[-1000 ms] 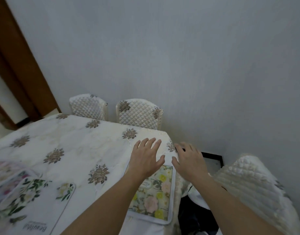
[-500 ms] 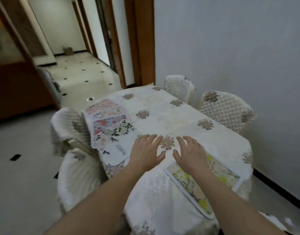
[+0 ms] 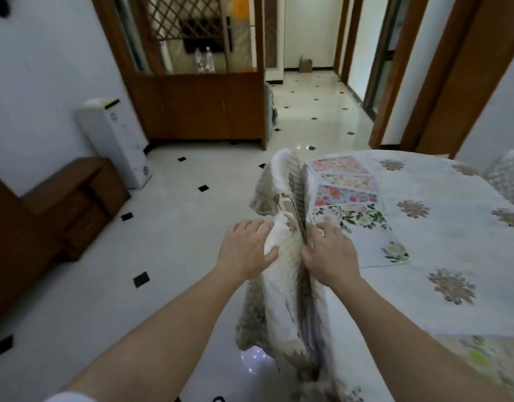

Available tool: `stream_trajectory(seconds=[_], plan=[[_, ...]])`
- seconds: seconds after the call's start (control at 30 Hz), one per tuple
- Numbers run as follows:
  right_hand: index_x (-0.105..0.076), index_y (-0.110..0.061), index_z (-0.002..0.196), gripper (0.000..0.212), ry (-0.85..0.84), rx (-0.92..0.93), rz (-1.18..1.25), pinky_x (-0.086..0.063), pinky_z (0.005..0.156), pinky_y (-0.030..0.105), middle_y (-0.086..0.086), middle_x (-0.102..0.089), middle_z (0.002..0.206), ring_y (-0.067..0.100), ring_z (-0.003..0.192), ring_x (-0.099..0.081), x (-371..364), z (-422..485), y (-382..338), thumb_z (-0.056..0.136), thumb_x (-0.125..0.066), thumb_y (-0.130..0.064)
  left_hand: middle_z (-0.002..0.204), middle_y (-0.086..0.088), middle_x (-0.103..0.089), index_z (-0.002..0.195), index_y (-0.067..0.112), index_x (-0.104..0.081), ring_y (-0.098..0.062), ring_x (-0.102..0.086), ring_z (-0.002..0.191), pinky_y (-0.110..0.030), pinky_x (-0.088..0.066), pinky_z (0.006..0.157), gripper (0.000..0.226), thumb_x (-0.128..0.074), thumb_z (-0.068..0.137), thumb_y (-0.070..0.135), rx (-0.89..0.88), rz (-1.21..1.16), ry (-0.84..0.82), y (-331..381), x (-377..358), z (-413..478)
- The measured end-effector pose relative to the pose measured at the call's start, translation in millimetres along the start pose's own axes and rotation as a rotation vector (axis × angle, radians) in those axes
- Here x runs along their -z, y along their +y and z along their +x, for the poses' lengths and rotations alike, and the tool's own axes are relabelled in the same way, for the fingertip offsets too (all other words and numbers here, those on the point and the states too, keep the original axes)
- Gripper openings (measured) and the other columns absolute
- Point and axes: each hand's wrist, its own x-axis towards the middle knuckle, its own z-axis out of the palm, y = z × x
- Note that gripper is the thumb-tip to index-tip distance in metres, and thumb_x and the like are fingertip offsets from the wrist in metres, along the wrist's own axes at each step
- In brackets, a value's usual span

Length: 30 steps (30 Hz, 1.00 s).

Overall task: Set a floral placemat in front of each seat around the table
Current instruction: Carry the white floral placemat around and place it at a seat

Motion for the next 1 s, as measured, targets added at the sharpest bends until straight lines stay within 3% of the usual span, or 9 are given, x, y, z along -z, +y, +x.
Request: stream_trajectory(seconds=[0.1,0.23,0.43,0.67,0.83,1.0], plan=[[-0.051,-0.019,0.132,0.054,-0.031,0.081,0.011,-0.045,0.092,0.044,0.009,-0.059,0.125,0.030,0.114,-0.054,-21.0,24.5,-42.1,0.085,-0.048,-0.044,0.137,0.003,-0.055,0.140,0.026,-0.045,-0.023,-0.051,0.123,-0.040,-0.040,0.100,0.062,-0.043,0.087,0.057,0.082,0.006,-0.005,-48.9,-3.8,-8.5],[-0.049,-0.021,0.133,0.052,-0.055,0.145,0.002,-0.041,0.096,0.044,0.007,-0.057,0.129,0.029,0.119,-0.051,-53.8,61.1,-87.0,0.087,-0.050,-0.045,0.127,0.003,-0.061,0.131,0.024,-0.053,-0.025,-0.057,0.114,-0.040,-0.045,0.092,0.061,-0.038,0.082,0.058,0.159,0.008,0.015,-107.7,-16.0,-7.2],[-0.046,-0.023,0.135,0.052,-0.081,0.144,-0.036,-0.039,0.097,0.043,0.007,-0.055,0.131,0.028,0.121,-0.050,-110.1,140.5,-142.8,0.088,-0.048,-0.045,0.131,0.005,-0.059,0.135,0.024,-0.050,-0.023,-0.054,0.118,-0.040,-0.044,0.094,0.058,-0.049,0.085,0.055,0.167,-0.038,0.005,-204.8,-51.7,39.6],[-0.046,-0.023,0.135,0.051,-0.138,0.072,-0.073,-0.040,0.095,0.042,0.006,-0.055,0.130,0.028,0.120,-0.050,-160.3,226.1,-190.2,0.088,-0.049,-0.044,0.131,0.003,-0.059,0.134,0.024,-0.051,-0.023,-0.055,0.118,-0.040,-0.045,0.092,0.066,-0.032,0.081,0.059,0.155,-0.062,-0.018,-313.6,-79.1,111.1],[-0.048,-0.023,0.133,0.048,-0.167,0.039,-0.105,-0.040,0.092,0.041,0.005,-0.056,0.127,0.027,0.116,-0.050,-175.3,267.2,-197.7,0.089,-0.048,-0.044,0.135,0.004,-0.057,0.137,0.025,-0.048,-0.023,-0.052,0.121,-0.040,-0.043,0.095,0.057,-0.047,0.086,0.053,0.109,-0.083,-0.024,-348.9,-92.6,154.7],[-0.048,-0.023,0.133,0.048,-0.150,0.011,-0.094,-0.039,0.095,0.041,0.005,-0.055,0.127,0.027,0.117,-0.050,-184.3,305.9,-193.4,0.089,-0.048,-0.043,0.138,0.004,-0.054,0.139,0.026,-0.045,-0.023,-0.049,0.125,-0.040,-0.041,0.098,0.058,-0.048,0.088,0.053,0.058,-0.089,-0.075,-356.5,-109.0,195.2]])
